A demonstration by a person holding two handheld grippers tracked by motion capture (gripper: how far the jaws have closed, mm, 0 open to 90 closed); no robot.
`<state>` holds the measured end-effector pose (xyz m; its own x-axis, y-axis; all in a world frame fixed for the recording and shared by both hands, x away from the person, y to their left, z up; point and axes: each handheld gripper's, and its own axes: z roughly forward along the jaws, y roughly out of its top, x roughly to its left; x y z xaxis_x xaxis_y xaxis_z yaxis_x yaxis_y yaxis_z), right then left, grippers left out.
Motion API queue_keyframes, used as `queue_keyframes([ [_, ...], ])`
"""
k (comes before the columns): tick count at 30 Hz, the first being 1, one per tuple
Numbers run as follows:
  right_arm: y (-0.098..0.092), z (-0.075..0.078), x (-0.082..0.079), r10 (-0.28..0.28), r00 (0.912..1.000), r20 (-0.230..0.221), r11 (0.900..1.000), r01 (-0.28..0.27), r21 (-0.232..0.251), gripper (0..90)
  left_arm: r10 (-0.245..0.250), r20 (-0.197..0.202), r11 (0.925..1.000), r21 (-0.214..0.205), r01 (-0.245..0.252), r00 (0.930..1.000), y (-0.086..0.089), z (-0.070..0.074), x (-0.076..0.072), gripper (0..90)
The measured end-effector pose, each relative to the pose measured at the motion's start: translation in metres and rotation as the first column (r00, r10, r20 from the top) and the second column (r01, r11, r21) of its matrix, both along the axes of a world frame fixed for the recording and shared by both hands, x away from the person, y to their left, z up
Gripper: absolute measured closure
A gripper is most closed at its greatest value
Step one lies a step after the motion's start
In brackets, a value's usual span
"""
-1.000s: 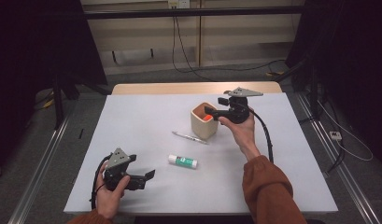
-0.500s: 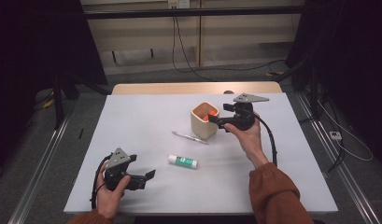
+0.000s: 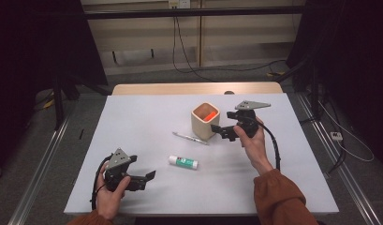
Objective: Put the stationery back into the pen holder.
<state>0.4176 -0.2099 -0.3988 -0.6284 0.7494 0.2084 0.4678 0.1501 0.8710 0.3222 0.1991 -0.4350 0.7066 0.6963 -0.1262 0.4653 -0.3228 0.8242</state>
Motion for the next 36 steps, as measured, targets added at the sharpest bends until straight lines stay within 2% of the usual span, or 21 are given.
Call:
queue_keyframes([
  [3,-0.002,-0.003,-0.002,0.006,0.9999,-0.011,1.0000,-0.006,0.002,5.1,-0.002,-0.001,1.0000,0.004,0.002,1.0000,-0.001,0.000,0.000,6.0],
  [5,-0.001,-0.004,-0.004,0.008,0.9998,-0.019,0.9998,-0.008,-0.015,5.4,-0.001,-0.001,1.0000,0.007,0.001,1.0000,-0.001,0.000,0.000,5.9],
  [15,0.005,-0.006,-0.011,0.072,0.9967,-0.037,0.9965,-0.073,-0.040,9.8,-0.006,0.004,1.0000,0.005,0.006,1.0000,0.000,0.000,0.000,6.0],
  [19,0.010,-0.011,-0.015,0.098,0.9925,-0.072,0.9942,-0.101,-0.036,9.5,-0.001,0.006,1.0000,0.002,0.001,1.0000,0.000,0.001,-0.001,6.0],
  [25,0.020,-0.014,-0.018,0.167,0.9785,-0.121,0.9831,-0.174,-0.055,9.5,-0.001,0.007,1.0000,0.003,0.001,1.0000,0.000,0.001,-0.001,5.9],
  [27,0.023,-0.014,-0.018,0.139,0.9831,-0.119,0.9866,-0.148,-0.068,5.5,-0.002,0.006,1.0000,0.003,0.002,1.0000,0.000,0.001,-0.001,5.9],
  [32,0.025,-0.016,-0.019,0.153,0.9802,-0.125,0.9847,-0.162,-0.064,7.9,-0.001,0.006,1.0000,0.004,0.001,1.0000,0.000,0.001,-0.001,5.9],
  [36,0.037,-0.017,-0.021,0.215,0.9665,-0.140,0.9686,-0.229,-0.096,10.7,-0.003,0.005,1.0000,0.006,0.003,1.0000,0.000,0.001,-0.001,6.0],
])
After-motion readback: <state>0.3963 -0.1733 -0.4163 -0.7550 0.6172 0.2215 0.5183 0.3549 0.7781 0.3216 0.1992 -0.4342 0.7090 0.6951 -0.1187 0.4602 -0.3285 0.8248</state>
